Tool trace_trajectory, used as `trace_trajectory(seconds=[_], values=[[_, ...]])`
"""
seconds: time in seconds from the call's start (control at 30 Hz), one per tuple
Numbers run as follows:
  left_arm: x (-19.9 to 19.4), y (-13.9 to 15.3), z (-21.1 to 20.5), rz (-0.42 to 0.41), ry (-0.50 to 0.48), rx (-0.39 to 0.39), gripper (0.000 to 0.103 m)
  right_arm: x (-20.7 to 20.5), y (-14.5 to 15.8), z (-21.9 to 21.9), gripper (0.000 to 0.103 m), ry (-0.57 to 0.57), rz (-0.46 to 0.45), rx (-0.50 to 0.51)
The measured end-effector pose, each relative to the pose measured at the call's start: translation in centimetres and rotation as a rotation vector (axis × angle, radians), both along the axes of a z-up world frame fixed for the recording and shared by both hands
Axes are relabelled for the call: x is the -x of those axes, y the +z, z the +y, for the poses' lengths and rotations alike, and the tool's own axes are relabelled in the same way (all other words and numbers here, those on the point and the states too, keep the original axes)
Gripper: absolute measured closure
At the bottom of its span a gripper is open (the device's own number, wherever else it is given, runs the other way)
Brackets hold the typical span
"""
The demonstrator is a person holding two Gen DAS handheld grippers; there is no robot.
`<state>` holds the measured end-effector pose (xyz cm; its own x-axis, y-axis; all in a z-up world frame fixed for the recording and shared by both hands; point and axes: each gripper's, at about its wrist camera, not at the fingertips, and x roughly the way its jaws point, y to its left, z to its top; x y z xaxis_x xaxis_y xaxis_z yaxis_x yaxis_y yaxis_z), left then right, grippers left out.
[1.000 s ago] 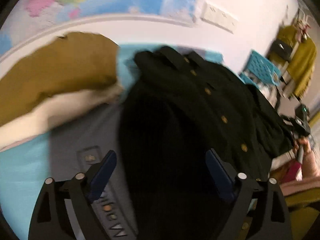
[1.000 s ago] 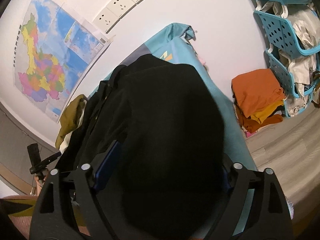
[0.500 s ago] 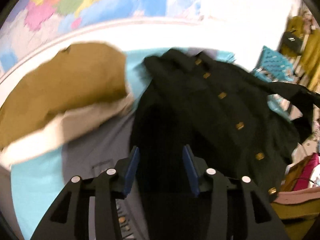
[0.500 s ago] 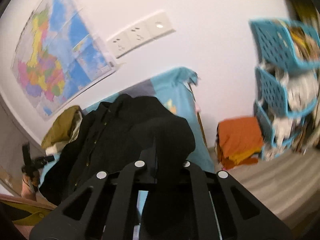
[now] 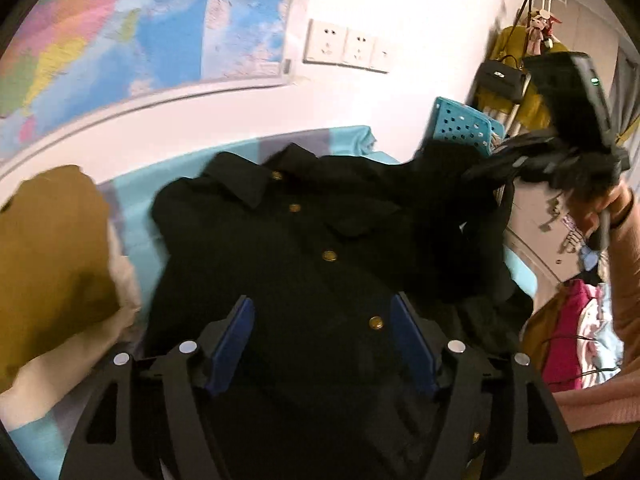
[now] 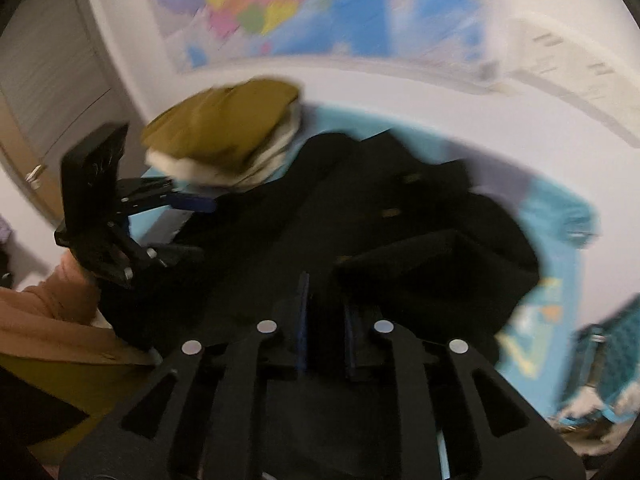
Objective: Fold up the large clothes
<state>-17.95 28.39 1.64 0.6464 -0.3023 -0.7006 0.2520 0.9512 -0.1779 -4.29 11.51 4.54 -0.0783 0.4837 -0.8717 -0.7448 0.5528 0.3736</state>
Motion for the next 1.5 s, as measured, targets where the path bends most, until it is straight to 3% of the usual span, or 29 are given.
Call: trace_trajectory(seconds=[0.03, 0.1, 0.23, 0.4, 0.47, 0.6, 0.63, 0.7, 0.77, 0.83, 0.87, 0.93, 1.03, 1.1, 1.17, 1.2, 1.23, 1.27, 1.37, 1.4, 1.43, 1.5], values=[[-0.1, -0.2, 0.0, 0.007, -0.007, 0.007, 0.035, 0.2, -0.9, 0.8, 0.058, 0.008, 0.028, 0.0], [-0.6, -1.0, 0.0, 0.036, -0.016, 0.034, 0.035, 0.4, -3.1, 2.1, 0.037, 0.0, 0.085, -0.009], [-0.9, -2.6, 0.0, 0.1, -0.037, 0.069, 0.032, -0.5, -3.0, 0.5, 0.04, -0.047, 0.084, -0.042], [-1.6, -3.9, -2.1, 0.147, -0.106, 0.08, 0.023, -4.4, -1.6, -8.1, 0.041, -0.32, 0.016, -0.096], [-2.3, -4.3, -3.1, 0.162, -0.131, 0.065, 0.02, -5.9, -3.1, -11.6, 0.04, -0.443, -0.033, -0.011], [-5.0, -6.2, -4.7, 0.261, -0.143, 0.063, 0.019, -7.6, -8.1, -15.0, 0.04, -0.554, 0.085, 0.019], [-5.5, -6.6, -4.9, 0.282, -0.139, 0.062, 0.022, -7.7, -9.3, -15.0, 0.04, -0.558, 0.11, 0.03], [-6.6, -7.6, -5.5, 0.322, -0.137, 0.06, 0.036, -7.9, -11.7, -14.4, 0.04, -0.539, 0.167, 0.029], [-7.3, -8.2, -5.7, 0.35, -0.139, 0.057, 0.059, -7.9, -12.9, -13.8, 0.047, -0.523, 0.172, 0.046], [-7.7, -8.3, -5.6, 0.357, -0.135, 0.066, 0.073, -7.7, -13.2, -13.3, 0.081, -0.491, 0.176, 0.031], [-7.8, -8.2, -5.3, 0.348, -0.127, 0.07, 0.077, -7.7, -13.0, -13.3, 0.088, -0.481, 0.152, 0.041], [-8.0, -7.5, -4.3, 0.322, -0.1, 0.068, 0.08, -7.8, -12.4, -13.9, 0.093, -0.499, 0.134, 0.0], [-8.4, -6.1, -2.2, 0.27, -0.02, 0.057, 0.078, -9.1, -11.2, -17.7, 0.097, -0.628, 0.065, -0.011], [-8.7, -6.0, -0.9, 0.261, 0.009, 0.059, 0.065, -9.2, -11.9, -19.2, 0.096, -0.668, 0.088, 0.013], [-9.0, -6.1, -0.3, 0.261, 0.025, 0.037, 0.055, -8.8, -12.1, -19.6, 0.085, -0.676, 0.087, 0.064], [-9.0, -6.3, -0.3, 0.261, 0.035, 0.012, 0.053, -8.3, -11.4, -20.0, 0.068, -0.694, 0.074, 0.045], [-8.9, -6.1, -0.2, 0.257, 0.039, 0.003, 0.051, -7.8, -10.5, -20.1, 0.06, -0.702, 0.06, 0.021], [-8.8, -6.2, -0.1, 0.257, 0.039, 0.005, 0.05, -6.8, -8.8, -20.0, 0.06, -0.675, 0.028, -0.035], [-7.9, -6.0, -0.1, 0.242, 0.007, 0.008, 0.042, -2.9, -4.6, -18.8, 0.053, -0.505, -0.001, -0.145], [-7.4, -6.0, -0.2, 0.229, -0.009, -0.002, 0.039, -1.5, -3.8, -18.0, 0.045, -0.436, 0.008, -0.166], [-7.2, -5.7, -0.1, 0.226, -0.016, -0.01, 0.036, 0.4, -3.3, -16.9, 0.036, -0.348, 0.029, -0.166], [-6.4, -5.6, -0.1, 0.221, -0.029, -0.021, 0.036, 2.7, -3.4, -16.0, 0.029, -0.285, 0.049, -0.121]])
